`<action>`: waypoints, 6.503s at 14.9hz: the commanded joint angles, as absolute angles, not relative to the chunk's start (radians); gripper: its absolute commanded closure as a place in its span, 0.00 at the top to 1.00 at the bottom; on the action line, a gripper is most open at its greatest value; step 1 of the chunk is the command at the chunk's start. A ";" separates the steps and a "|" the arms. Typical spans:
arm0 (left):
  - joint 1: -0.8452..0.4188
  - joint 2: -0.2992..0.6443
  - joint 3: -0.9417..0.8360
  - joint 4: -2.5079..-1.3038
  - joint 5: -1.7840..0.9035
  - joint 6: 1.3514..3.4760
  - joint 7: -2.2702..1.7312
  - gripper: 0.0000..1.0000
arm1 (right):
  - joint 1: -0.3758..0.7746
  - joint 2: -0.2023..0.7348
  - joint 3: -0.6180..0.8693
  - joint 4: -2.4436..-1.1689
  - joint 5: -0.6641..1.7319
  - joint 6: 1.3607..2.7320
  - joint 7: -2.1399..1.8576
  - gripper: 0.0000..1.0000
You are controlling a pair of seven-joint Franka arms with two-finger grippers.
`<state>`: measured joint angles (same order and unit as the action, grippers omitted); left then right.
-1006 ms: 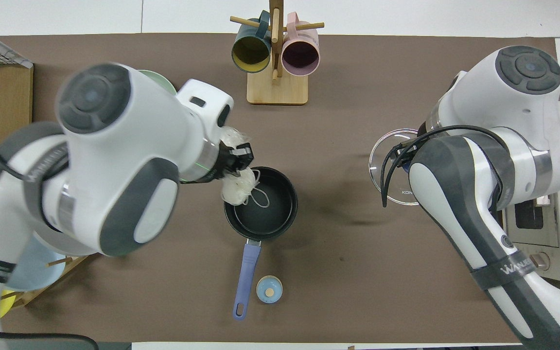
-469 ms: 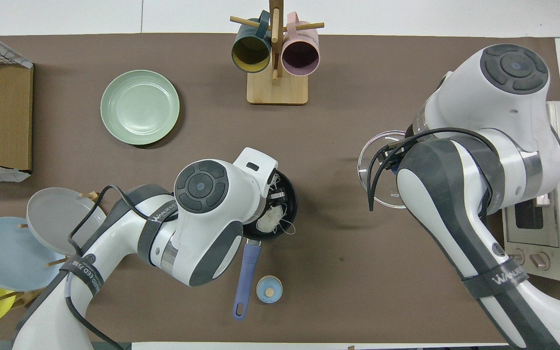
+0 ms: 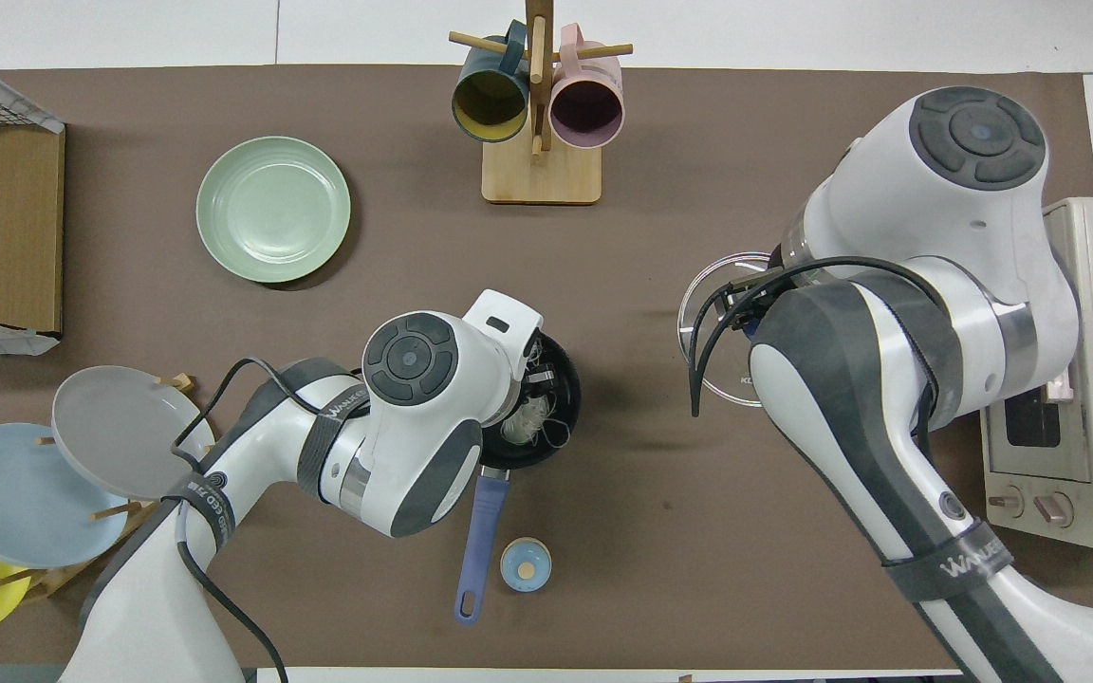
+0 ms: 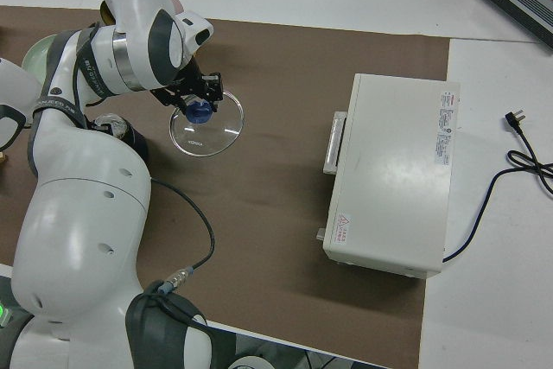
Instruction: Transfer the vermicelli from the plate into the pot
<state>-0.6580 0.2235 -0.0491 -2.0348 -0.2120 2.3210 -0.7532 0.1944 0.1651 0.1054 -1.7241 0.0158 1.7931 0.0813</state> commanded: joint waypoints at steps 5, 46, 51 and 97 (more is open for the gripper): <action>-0.525 0.048 -0.023 -1.991 -0.224 2.046 -0.556 1.00 | 0.232 0.170 0.117 -1.701 0.032 1.781 0.201 0.38; -0.095 -0.057 -0.026 -1.701 0.000 1.592 -0.129 1.00 | 0.637 0.350 0.120 -1.687 -0.091 2.123 0.681 0.39; -0.094 -0.066 -0.021 -1.715 0.000 1.597 -0.126 1.00 | 0.637 0.353 0.118 -1.691 -0.091 2.111 0.690 1.00; -0.107 -0.067 -0.025 -1.713 -0.002 1.608 -0.132 1.00 | 0.020 -0.008 0.069 -1.548 -0.006 1.453 0.098 1.00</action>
